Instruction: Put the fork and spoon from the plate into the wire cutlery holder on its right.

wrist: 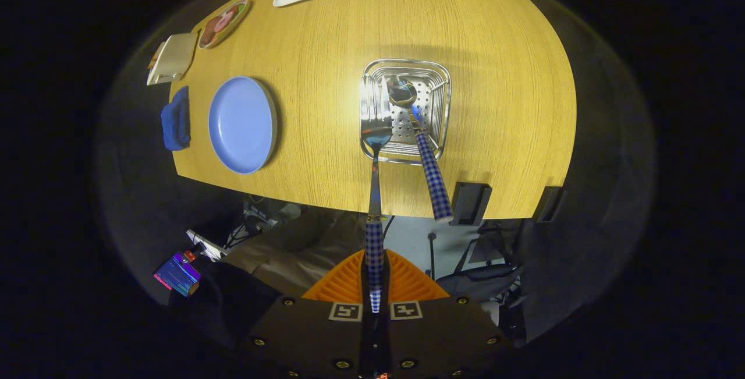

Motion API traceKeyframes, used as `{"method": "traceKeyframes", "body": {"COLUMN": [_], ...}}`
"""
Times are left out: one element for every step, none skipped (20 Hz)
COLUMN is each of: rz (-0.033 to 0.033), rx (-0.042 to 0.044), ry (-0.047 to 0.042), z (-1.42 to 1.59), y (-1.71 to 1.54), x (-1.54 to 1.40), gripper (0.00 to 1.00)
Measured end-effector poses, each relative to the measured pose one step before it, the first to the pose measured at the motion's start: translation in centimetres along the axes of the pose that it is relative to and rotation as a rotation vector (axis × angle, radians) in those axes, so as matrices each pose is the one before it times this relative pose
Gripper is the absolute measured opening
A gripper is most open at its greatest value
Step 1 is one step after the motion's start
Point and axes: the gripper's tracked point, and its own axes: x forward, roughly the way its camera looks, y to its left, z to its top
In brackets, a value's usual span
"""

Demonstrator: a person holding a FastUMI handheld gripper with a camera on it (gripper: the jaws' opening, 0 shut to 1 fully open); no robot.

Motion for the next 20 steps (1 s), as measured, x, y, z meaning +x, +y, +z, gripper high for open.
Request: {"method": "traceKeyframes", "body": {"rz": [-0.00047, -0.00281, -0.00170, -0.00012, -0.00106, -0.00125, 0.00108, 0.00306, -0.00027, -0.00590, -0.01096, -0.01589, -0.01090, -0.01016, -0.00786, -0.00589, -0.00070, -0.00629, -0.01090, -0.00711], "rx": [0.00805, 0.00251, 0.00147, 0.00038, 0.00155, 0.00097, 0.00277, 0.00348, 0.00354, 0.00631, 0.00237, -0.00223, 0.00179, 0.00215, 0.00194, 0.00205, -0.00214, -0.00700, -0.01119, -0.00776], "ry": [0.01267, 0.01224, 0.01170, 0.01031, 0.01192, 0.01318, 0.01281, 0.02126, 0.01023, 0.01314, 0.01301, 0.01158, 0.00962, 0.01299, 0.00606, 0.00409, 0.01242, 0.01778, 0.02069, 0.01406], "z": [0.210, 0.185, 0.061, 0.226, 0.170, 0.186, 0.153, -0.056, 0.266, 0.391, 0.164, 0.248, 0.306, 0.337, 0.450, 0.359, 0.062, -0.084, -0.199, 0.010], "y": [-0.125, -0.149, 0.031, -0.120, -0.096, -0.123, -0.068, 0.263, -0.030, -0.152, -0.193, -0.244, -0.129, -0.115, -0.199, -0.050, 0.138, -0.014, -0.048, 0.073], "x": [0.169, 0.269, 0.086, 0.111, 0.038, 0.162, 0.072, -0.082, -0.026, 0.060, -0.294, -0.278, -0.121, -0.159, -0.253, -0.311, -0.083, 0.172, -0.090, -0.191], "gripper": [0.03, 0.03, 0.03, 0.03, 0.03, 0.03, 0.03, 0.03, 0.03, 0.03, 0.03, 0.03, 0.03, 0.03, 0.03, 0.03, 0.03, 0.03, 0.03, 0.03]}}
